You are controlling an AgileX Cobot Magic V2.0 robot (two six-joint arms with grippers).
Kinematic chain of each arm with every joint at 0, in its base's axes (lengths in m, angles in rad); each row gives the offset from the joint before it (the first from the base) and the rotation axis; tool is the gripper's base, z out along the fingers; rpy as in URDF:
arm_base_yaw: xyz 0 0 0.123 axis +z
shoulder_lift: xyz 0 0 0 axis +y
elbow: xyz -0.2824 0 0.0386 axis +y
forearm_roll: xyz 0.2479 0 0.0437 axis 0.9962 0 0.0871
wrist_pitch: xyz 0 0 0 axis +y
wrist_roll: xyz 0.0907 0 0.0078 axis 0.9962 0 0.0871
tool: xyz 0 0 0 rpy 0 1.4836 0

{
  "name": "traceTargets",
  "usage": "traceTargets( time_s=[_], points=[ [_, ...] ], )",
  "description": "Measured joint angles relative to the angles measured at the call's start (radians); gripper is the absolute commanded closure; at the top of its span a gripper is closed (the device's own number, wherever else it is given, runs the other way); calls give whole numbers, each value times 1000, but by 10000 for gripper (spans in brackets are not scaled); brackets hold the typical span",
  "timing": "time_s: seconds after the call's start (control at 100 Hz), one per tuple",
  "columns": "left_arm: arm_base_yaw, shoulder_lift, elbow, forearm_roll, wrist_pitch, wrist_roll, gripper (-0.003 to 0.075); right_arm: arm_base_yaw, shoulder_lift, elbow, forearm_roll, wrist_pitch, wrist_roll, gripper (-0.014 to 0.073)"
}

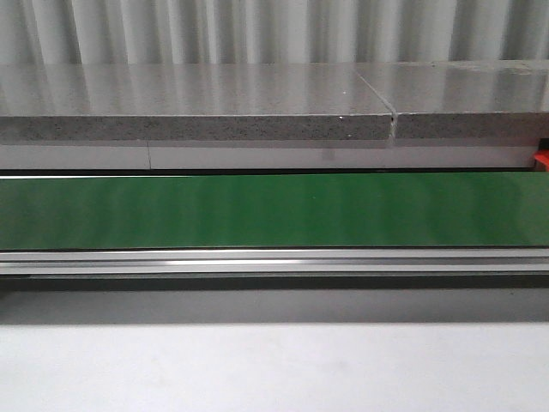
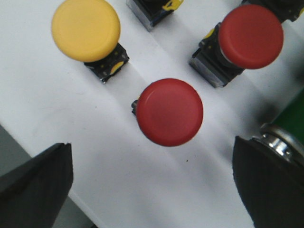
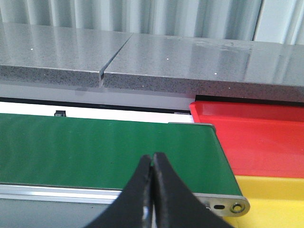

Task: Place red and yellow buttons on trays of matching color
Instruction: 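Grasp the red push button with the left gripper and lift it over the belt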

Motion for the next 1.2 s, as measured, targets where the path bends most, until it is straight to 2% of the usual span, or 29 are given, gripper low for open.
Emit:
traceTargets(
  time_s=[0.33, 0.66, 0.73, 0.85, 1.07, 1.2],
  points=[
    [0, 151, -40, 6, -75, 0, 62, 0, 0, 0, 0, 0, 0, 662],
    [0, 166, -49, 8, -107, 0, 82, 0, 0, 0, 0, 0, 0, 662],
    [0, 166, -49, 8, -107, 0, 142, 0, 0, 0, 0, 0, 0, 662],
    [0, 166, -49, 8, -107, 0, 313, 0, 0, 0, 0, 0, 0, 662],
    [0, 166, -49, 8, -89, 0, 737, 0, 0, 0, 0, 0, 0, 662],
    [0, 161, -49, 10, -70, 0, 741, 0, 0, 0, 0, 0, 0, 662]
  ],
)
